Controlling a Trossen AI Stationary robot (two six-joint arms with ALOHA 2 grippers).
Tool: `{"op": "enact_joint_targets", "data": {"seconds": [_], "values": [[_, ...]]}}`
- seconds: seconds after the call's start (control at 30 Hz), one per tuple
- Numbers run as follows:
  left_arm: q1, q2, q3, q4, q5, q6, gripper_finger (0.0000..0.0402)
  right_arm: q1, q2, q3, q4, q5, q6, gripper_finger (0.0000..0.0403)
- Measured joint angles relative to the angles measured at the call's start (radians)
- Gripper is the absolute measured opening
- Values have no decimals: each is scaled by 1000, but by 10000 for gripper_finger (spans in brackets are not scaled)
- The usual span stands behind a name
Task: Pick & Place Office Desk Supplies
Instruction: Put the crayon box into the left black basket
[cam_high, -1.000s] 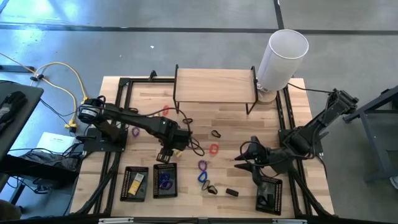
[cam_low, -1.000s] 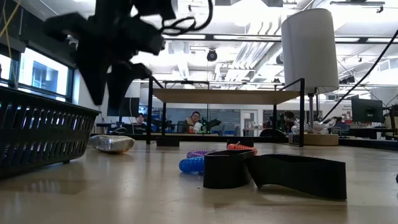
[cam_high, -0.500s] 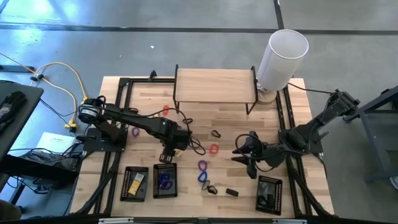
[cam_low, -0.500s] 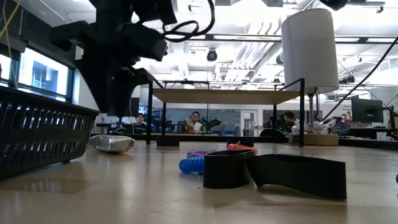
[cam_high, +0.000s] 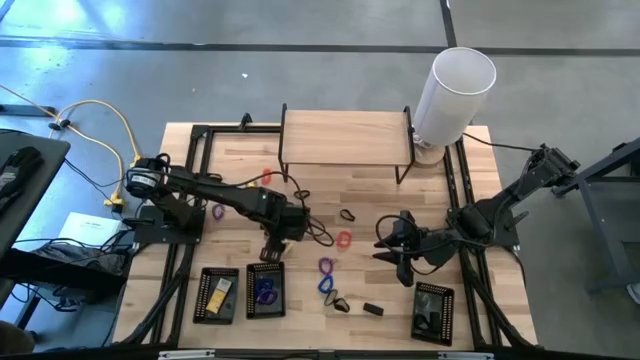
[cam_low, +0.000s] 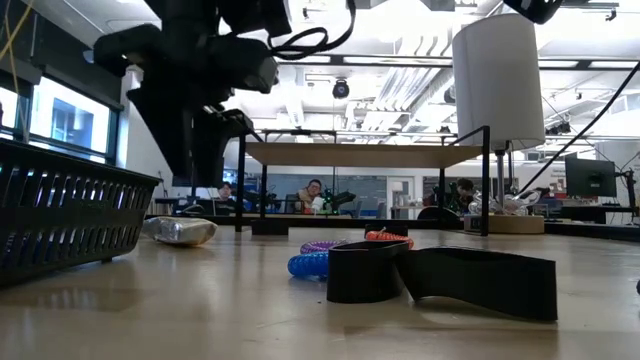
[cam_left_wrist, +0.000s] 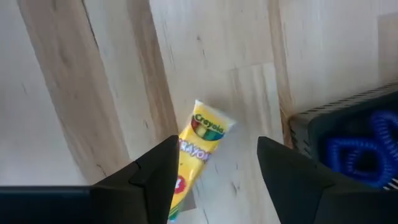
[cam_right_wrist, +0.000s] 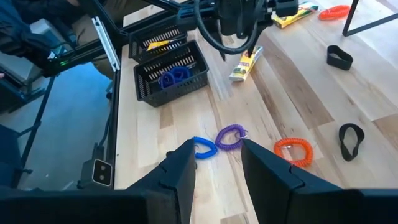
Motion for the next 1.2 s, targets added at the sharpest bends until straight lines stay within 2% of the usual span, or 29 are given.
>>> {"op": "enact_joint_targets", "data": {"seconds": [0.3,0.63,0.77,0.93,1.2], "values": [[7,0,0,8,-57,-57,218,0,0,0,-4,3,0,119],[12,0,0,13,-57,-136,222,0,0,0,-4,3,0,119],[13,0,0,15,-57,-138,246,0,0,0,-4,3,0,119],[13,0,0,15,-57,-145,294,0,0,0,-4,4,0,119],[8,0,-8,-14,-57,96,306,-10,0,0,-4,6,0,119]]}}
